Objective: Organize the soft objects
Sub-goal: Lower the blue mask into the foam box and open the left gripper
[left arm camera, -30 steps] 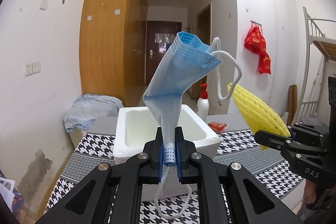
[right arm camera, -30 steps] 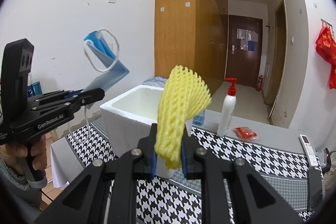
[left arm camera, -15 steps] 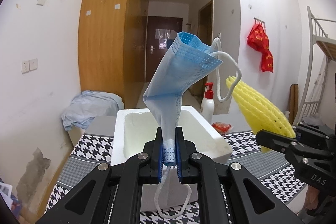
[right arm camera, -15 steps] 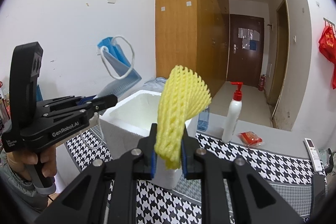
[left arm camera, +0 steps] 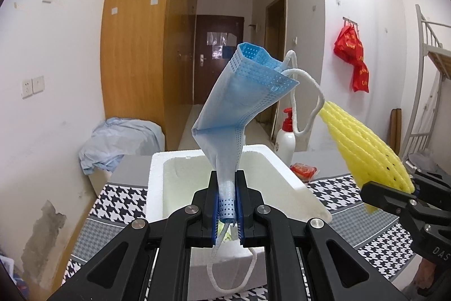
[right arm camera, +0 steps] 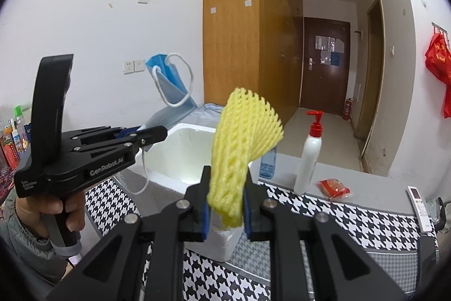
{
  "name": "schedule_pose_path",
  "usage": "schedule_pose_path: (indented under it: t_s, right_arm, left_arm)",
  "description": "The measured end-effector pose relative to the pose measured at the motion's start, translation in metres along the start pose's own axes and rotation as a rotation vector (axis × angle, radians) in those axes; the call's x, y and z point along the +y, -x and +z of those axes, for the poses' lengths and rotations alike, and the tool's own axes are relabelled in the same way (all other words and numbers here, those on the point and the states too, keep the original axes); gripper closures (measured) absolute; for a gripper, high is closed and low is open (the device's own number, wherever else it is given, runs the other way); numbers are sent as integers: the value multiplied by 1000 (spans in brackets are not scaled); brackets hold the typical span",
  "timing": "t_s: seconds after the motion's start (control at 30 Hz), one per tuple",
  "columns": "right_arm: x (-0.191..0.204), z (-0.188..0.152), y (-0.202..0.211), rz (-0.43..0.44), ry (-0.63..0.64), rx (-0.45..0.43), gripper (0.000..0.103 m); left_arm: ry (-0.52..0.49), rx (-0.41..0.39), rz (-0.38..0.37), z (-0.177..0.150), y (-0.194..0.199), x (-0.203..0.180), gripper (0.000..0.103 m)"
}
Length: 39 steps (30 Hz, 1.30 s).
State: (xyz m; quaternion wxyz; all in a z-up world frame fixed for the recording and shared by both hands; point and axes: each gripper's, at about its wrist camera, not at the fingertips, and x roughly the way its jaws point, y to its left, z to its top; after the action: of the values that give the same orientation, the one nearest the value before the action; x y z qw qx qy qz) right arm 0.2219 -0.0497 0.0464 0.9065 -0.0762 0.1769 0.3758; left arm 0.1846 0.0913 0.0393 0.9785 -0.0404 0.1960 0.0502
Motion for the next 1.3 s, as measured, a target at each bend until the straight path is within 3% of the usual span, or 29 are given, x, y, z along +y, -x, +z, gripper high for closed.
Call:
schedule_pose_path:
  t_s: [0.43, 0.53, 0.6, 0.67, 0.73, 0.8, 0.97, 1.3]
  right_arm:
    - [-2, 1, -11, -19, -4, 23, 81]
    - [-2, 2, -14, -22, -2, 29, 81]
    - [-1, 2, -15, -25, -1, 33, 81]
    - [0, 3, -16, -30, 1, 35, 81]
    - [1, 4, -18, -36, 5, 37, 81]
    - [1, 4, -18, -38, 3, 39, 81]
    - [5, 6, -22, -45, 9, 46, 81]
    - [12, 9, -30, -42, 21, 52, 81]
  left_arm:
    - [7, 54, 7, 3, -30, 7, 92]
    - [7, 67, 8, 1, -35, 5, 76]
    - [5, 58, 12, 1, -35, 5, 43]
    - [4, 45, 13, 1, -33, 5, 31]
    - [6, 33, 12, 1, -31, 7, 27]
    - [15, 20, 26, 1, -29, 9, 13]
    - [39, -8, 33, 0, -25, 17, 2]
    - [46, -30, 35, -3, -14, 29, 1]
